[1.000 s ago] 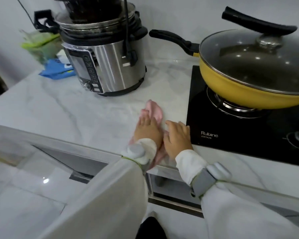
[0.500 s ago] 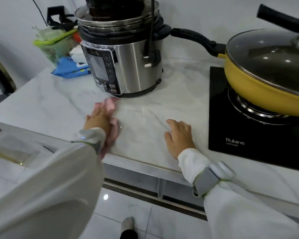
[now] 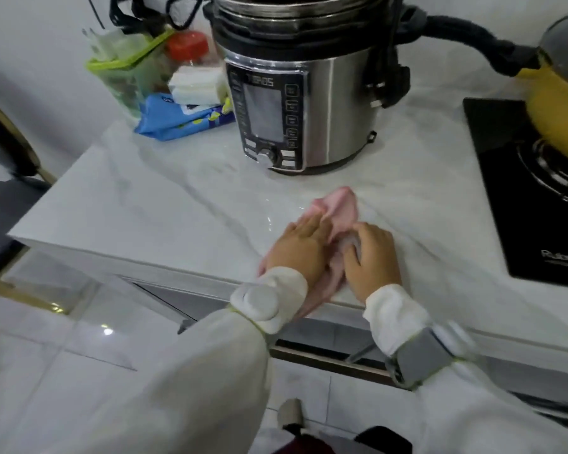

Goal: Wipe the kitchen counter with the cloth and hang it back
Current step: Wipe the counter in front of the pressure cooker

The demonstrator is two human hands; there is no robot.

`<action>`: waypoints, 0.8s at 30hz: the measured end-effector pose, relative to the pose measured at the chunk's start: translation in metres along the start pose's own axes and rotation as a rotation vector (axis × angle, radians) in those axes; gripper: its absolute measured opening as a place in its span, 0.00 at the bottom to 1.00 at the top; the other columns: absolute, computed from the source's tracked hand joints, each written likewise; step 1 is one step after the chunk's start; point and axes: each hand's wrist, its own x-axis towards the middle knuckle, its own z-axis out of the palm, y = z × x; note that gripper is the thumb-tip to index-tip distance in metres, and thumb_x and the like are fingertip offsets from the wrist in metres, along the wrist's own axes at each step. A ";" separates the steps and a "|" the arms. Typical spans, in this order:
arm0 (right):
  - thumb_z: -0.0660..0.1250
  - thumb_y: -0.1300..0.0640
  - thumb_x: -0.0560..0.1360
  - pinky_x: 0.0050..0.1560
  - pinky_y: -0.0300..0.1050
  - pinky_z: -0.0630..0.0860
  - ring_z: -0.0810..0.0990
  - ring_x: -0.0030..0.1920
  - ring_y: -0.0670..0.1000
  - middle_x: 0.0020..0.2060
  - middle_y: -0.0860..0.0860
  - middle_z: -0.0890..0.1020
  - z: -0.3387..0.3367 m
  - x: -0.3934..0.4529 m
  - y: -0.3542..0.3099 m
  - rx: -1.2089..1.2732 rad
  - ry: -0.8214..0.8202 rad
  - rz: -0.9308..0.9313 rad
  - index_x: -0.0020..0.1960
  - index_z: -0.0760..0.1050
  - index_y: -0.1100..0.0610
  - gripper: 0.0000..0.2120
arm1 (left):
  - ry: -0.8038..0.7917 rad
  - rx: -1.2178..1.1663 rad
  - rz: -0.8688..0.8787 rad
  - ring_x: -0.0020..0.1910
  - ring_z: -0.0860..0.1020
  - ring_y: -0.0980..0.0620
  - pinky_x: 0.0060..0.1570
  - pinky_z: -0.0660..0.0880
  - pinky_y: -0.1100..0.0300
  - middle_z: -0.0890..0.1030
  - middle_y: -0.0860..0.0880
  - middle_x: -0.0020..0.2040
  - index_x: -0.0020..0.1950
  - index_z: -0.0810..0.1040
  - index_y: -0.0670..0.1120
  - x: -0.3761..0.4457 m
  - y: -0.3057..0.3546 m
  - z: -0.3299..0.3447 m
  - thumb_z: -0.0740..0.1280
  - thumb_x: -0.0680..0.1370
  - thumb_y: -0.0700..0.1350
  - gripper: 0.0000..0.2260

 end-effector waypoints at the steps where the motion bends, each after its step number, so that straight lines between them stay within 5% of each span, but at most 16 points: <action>1: 0.55 0.57 0.69 0.54 0.54 0.70 0.75 0.49 0.64 0.46 0.62 0.81 0.007 -0.005 -0.003 -0.043 0.001 -0.042 0.50 0.74 0.63 0.15 | 0.007 -0.007 -0.063 0.78 0.49 0.51 0.75 0.45 0.54 0.49 0.48 0.80 0.79 0.54 0.48 -0.002 -0.025 -0.005 0.60 0.78 0.49 0.30; 9: 0.50 0.50 0.70 0.61 0.59 0.68 0.71 0.56 0.65 0.51 0.60 0.79 0.014 -0.006 -0.002 -0.262 -0.042 -0.058 0.54 0.72 0.61 0.21 | 0.082 -0.042 -0.614 0.79 0.49 0.49 0.74 0.48 0.42 0.49 0.48 0.80 0.78 0.57 0.50 -0.009 -0.257 -0.036 0.58 0.80 0.47 0.26; 13: 0.50 0.49 0.70 0.65 0.62 0.62 0.69 0.60 0.64 0.54 0.58 0.78 0.018 -0.004 -0.003 -0.332 -0.110 -0.086 0.56 0.70 0.58 0.21 | 0.129 -0.056 -0.735 0.78 0.48 0.43 0.75 0.53 0.44 0.51 0.40 0.79 0.76 0.61 0.44 0.016 -0.254 -0.036 0.58 0.79 0.48 0.25; 15: 0.49 0.49 0.70 0.67 0.64 0.59 0.68 0.61 0.64 0.55 0.58 0.77 0.019 -0.001 -0.002 -0.345 -0.128 -0.090 0.58 0.70 0.58 0.22 | 0.165 -0.071 -0.592 0.78 0.49 0.41 0.75 0.52 0.48 0.50 0.38 0.78 0.76 0.60 0.40 0.028 -0.203 -0.035 0.54 0.79 0.49 0.26; 18: 0.49 0.48 0.69 0.68 0.65 0.57 0.67 0.62 0.64 0.57 0.59 0.76 0.019 -0.001 -0.001 -0.326 -0.129 -0.079 0.58 0.69 0.58 0.23 | 0.291 0.089 -0.114 0.76 0.50 0.35 0.75 0.52 0.47 0.53 0.34 0.77 0.77 0.55 0.37 0.027 -0.099 -0.011 0.46 0.74 0.50 0.32; 21: 0.49 0.47 0.68 0.68 0.66 0.55 0.66 0.63 0.64 0.58 0.59 0.76 0.021 0.000 0.001 -0.331 -0.121 -0.070 0.59 0.69 0.59 0.25 | 0.106 0.009 -0.025 0.78 0.52 0.44 0.76 0.49 0.54 0.56 0.42 0.78 0.78 0.56 0.42 0.026 -0.049 -0.004 0.56 0.76 0.51 0.31; 24: 0.48 0.47 0.69 0.69 0.65 0.51 0.63 0.66 0.63 0.60 0.59 0.74 0.021 0.003 0.000 -0.337 -0.129 -0.043 0.60 0.68 0.58 0.25 | 0.159 -0.012 0.041 0.77 0.57 0.50 0.73 0.54 0.58 0.62 0.47 0.77 0.75 0.64 0.46 0.027 -0.071 -0.016 0.59 0.75 0.48 0.27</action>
